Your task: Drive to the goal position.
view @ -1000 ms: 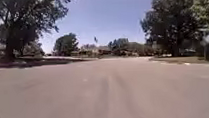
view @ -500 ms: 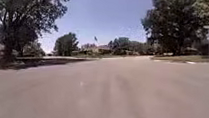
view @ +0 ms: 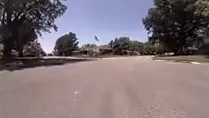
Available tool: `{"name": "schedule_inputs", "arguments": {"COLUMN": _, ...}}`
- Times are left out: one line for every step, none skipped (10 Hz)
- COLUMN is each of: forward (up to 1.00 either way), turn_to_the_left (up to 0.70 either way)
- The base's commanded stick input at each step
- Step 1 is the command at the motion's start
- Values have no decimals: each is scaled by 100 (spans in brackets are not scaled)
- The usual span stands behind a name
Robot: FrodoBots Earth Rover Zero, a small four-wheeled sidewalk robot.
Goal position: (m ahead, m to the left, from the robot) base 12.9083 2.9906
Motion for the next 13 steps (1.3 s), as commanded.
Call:
{"name": "schedule_inputs", "arguments": {"forward": 85, "turn_to_the_left": 0}}
{"name": "schedule_inputs", "arguments": {"forward": 85, "turn_to_the_left": 0}}
{"name": "schedule_inputs", "arguments": {"forward": 85, "turn_to_the_left": 0}}
{"name": "schedule_inputs", "arguments": {"forward": 85, "turn_to_the_left": 0}}
{"name": "schedule_inputs", "arguments": {"forward": 85, "turn_to_the_left": 0}}
{"name": "schedule_inputs", "arguments": {"forward": 85, "turn_to_the_left": 0}}
{"name": "schedule_inputs", "arguments": {"forward": 85, "turn_to_the_left": 0}}
{"name": "schedule_inputs", "arguments": {"forward": 85, "turn_to_the_left": 0}}
{"name": "schedule_inputs", "arguments": {"forward": 85, "turn_to_the_left": 0}}
{"name": "schedule_inputs", "arguments": {"forward": 85, "turn_to_the_left": 0}}
{"name": "schedule_inputs", "arguments": {"forward": 85, "turn_to_the_left": 0}}
{"name": "schedule_inputs", "arguments": {"forward": 85, "turn_to_the_left": 0}}
{"name": "schedule_inputs", "arguments": {"forward": 85, "turn_to_the_left": 0}}
